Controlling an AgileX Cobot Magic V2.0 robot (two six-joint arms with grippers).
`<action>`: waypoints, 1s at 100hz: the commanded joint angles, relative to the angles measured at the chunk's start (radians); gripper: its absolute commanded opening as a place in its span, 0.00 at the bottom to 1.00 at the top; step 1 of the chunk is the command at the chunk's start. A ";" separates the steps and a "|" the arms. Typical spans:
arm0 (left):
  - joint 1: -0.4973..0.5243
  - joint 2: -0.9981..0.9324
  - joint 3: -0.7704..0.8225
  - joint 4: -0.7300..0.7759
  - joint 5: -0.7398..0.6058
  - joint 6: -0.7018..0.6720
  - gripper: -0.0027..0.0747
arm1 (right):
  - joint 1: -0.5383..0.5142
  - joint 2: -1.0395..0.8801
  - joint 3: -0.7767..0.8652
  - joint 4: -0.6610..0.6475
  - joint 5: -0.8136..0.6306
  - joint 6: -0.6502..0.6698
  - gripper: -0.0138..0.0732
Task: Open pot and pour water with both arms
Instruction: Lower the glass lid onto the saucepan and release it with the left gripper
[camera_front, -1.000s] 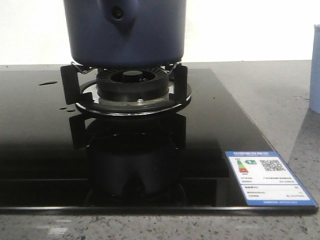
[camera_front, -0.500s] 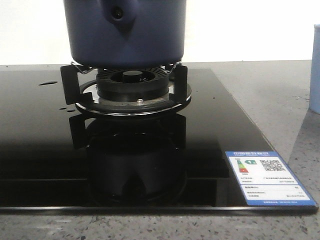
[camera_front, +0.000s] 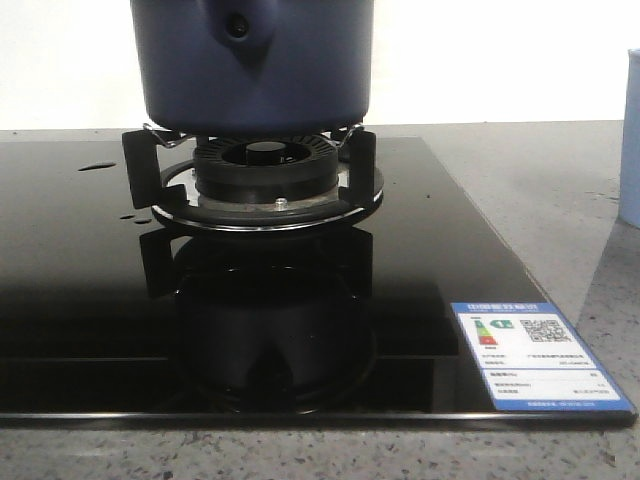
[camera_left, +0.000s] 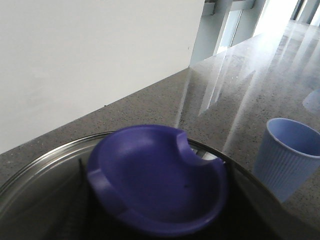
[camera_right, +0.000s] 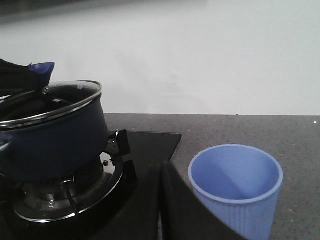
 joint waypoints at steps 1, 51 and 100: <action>-0.008 -0.020 -0.029 -0.051 -0.001 -0.010 0.43 | -0.006 0.005 -0.038 -0.004 -0.051 -0.010 0.08; -0.008 -0.049 -0.029 -0.005 0.034 -0.011 0.64 | -0.006 0.005 -0.038 -0.004 -0.044 -0.010 0.08; 0.003 -0.185 -0.029 -0.002 0.025 -0.013 0.75 | -0.006 0.005 -0.038 0.012 0.006 -0.010 0.08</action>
